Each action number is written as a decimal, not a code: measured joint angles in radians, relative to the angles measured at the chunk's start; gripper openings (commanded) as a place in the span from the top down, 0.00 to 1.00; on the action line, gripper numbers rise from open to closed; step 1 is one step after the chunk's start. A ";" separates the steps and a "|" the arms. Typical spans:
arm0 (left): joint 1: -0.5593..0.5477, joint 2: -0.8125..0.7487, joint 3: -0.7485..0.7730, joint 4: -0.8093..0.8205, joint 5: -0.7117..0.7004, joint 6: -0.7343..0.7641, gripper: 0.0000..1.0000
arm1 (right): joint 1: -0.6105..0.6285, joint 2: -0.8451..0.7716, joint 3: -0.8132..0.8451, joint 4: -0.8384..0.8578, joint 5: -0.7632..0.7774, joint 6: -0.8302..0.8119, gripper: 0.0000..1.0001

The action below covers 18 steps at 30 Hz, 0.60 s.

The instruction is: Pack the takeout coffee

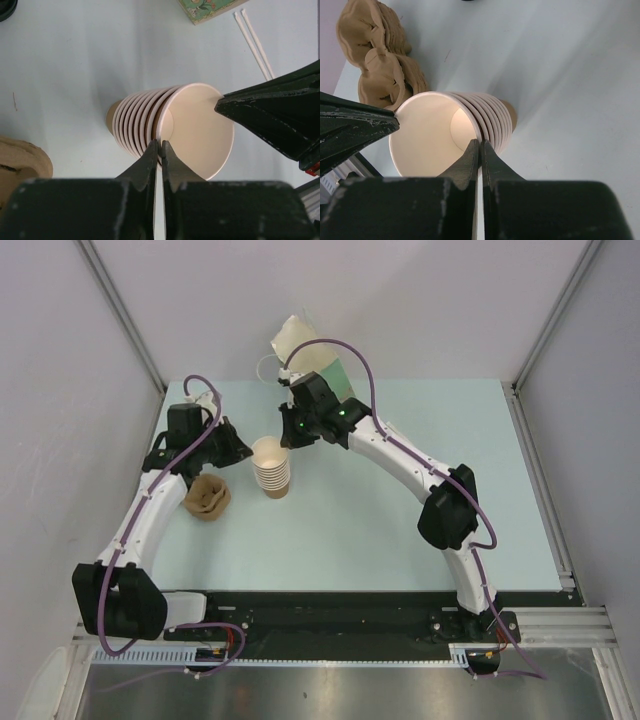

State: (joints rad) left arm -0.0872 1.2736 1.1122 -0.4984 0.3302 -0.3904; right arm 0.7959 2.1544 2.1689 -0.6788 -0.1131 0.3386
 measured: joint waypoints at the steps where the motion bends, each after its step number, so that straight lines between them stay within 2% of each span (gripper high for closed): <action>1: 0.000 0.000 0.001 -0.001 -0.003 -0.001 1.00 | 0.000 0.000 0.000 0.000 0.000 0.001 1.00; 10: 0.007 0.006 0.063 -0.096 0.000 -0.005 1.00 | 0.003 0.000 0.002 -0.006 -0.008 -0.003 1.00; 18: 0.031 0.011 0.074 -0.115 0.047 -0.027 1.00 | 0.004 -0.001 0.005 -0.008 -0.013 -0.009 1.00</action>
State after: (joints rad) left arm -0.0566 1.2846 1.1862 -0.6136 0.3767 -0.4179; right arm 0.7998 2.1532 2.1738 -0.6872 -0.1261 0.3294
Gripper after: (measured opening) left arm 0.007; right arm 0.019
